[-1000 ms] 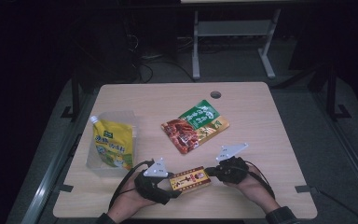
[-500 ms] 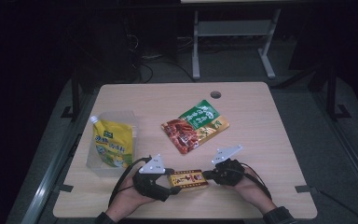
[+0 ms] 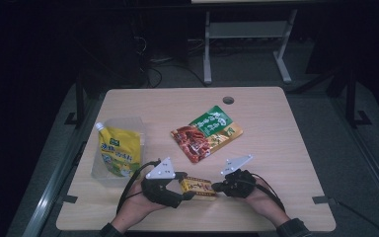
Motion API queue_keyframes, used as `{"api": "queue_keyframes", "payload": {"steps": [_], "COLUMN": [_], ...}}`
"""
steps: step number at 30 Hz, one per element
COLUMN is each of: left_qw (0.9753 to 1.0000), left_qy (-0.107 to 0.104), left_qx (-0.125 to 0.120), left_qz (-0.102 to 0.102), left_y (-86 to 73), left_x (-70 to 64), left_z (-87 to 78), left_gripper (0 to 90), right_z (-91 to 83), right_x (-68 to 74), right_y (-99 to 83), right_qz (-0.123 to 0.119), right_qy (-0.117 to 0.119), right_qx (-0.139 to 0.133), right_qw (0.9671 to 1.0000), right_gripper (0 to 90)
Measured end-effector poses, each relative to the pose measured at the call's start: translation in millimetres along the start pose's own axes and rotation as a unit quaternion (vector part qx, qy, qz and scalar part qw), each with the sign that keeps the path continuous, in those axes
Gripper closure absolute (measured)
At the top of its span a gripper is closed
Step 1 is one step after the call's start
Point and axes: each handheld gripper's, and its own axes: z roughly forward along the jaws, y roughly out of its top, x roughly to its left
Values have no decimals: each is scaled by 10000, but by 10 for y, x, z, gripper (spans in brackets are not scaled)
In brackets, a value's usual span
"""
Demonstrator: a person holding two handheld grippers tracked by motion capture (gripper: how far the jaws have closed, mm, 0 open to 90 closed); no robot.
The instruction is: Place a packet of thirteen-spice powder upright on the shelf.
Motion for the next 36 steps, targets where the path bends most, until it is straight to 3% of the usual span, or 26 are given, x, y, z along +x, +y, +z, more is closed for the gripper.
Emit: {"api": "queue_keyframes", "payload": {"steps": [18, 30, 36], "left_qw": [9993, 9989, 9987], "left_qy": [-227, -200, -232], "left_qx": [-287, -340, -393], "left_qz": [108, 254, 217], "left_y": [251, 373, 384], "left_x": [98, 85, 74], "left_z": [108, 261, 285], "left_gripper": [318, 315, 307], "right_z": [98, 162, 144], "right_x": [35, 59, 49], "right_y": [41, 89, 80], "right_qz": [-28, -48, -84], "right_qy": [110, 142, 125], "right_qx": [60, 119, 102], "right_qw": [9999, 9998, 9998], "right_gripper": [900, 900, 900]}}
